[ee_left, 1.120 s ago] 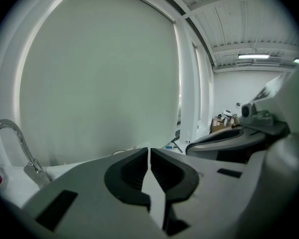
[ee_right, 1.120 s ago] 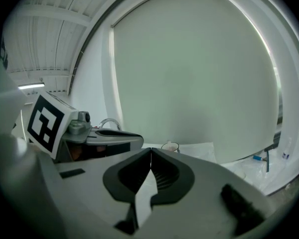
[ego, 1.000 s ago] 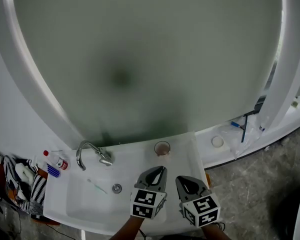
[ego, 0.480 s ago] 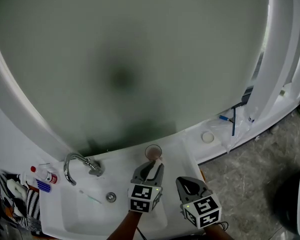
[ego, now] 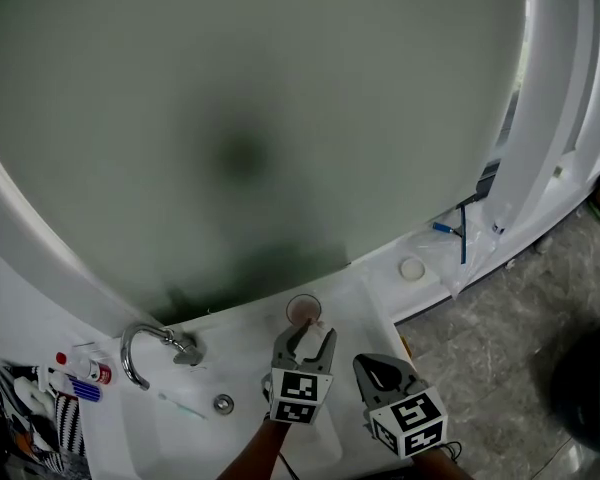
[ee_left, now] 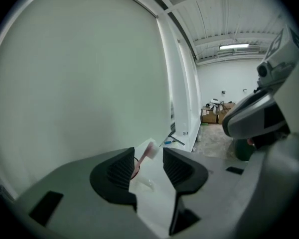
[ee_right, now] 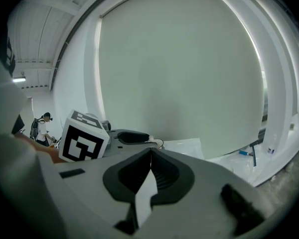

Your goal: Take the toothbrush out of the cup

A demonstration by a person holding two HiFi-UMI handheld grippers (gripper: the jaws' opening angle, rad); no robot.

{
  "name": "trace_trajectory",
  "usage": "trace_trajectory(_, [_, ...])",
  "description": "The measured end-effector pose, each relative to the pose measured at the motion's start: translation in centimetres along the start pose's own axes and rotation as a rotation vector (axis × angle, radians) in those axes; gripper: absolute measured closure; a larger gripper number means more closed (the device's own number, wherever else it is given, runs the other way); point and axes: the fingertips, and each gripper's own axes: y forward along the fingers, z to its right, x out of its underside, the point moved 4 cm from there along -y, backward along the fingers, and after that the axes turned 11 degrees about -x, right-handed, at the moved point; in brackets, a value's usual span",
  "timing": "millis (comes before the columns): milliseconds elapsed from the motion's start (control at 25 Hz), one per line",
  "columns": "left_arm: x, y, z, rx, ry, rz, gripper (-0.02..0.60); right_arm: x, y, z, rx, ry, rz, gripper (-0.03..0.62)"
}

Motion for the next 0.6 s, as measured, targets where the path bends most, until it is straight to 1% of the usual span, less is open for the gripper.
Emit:
trace_trajectory(200, [1.2,1.5,-0.3,0.000,0.040,-0.013,0.411,0.5,0.5,0.3,-0.004,0.032,0.009,0.583])
trace_trajectory(360, [1.7,2.0,-0.4,-0.026,0.073,0.004,0.414,1.4,0.7,0.7,0.005,0.056,-0.001,0.582])
trace_trajectory(600, [1.9,2.4,-0.4,-0.066,0.139,0.027,0.483,1.8,0.7,1.1,0.016,0.068,-0.008,0.583])
